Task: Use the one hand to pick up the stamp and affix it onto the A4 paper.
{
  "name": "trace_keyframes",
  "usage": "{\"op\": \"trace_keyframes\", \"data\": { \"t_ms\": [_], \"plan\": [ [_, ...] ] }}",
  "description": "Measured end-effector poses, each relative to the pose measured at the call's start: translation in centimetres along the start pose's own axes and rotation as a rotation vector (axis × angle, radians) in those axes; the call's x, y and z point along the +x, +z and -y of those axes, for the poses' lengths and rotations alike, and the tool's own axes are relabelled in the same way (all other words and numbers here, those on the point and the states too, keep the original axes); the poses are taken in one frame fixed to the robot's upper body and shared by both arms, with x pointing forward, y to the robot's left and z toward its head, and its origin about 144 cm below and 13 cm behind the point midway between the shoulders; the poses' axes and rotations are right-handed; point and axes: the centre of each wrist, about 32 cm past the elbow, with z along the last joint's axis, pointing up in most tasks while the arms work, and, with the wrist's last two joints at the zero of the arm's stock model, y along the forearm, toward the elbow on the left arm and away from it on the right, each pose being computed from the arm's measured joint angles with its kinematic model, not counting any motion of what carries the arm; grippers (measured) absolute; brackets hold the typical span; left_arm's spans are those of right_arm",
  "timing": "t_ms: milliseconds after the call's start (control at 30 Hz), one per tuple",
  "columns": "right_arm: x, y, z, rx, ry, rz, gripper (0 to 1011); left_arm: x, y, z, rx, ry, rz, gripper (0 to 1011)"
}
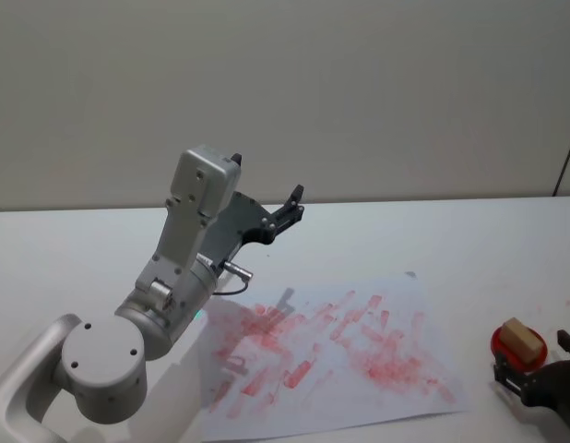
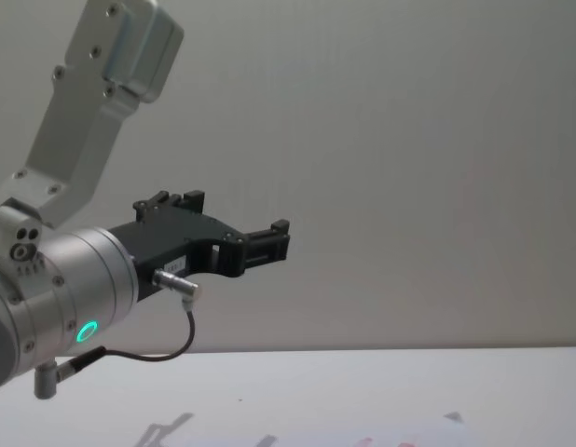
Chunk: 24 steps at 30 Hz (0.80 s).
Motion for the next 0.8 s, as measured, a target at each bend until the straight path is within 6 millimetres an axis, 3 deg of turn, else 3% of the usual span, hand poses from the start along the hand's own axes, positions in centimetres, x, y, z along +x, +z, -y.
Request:
{"op": "trace_keyframes", "data": {
  "t_ms": [267, 800],
  "plan": [
    [0.01, 0.05, -0.44, 0.001, 0.008, 0.006, 781, 0.00, 0.00, 0.00, 0.000, 0.000, 0.000, 1001],
    [0.01, 0.09, -0.81, 0.001, 0.016, 0.011, 287, 0.00, 0.00, 0.00, 0.000, 0.000, 0.000, 1001]
  ]
}}
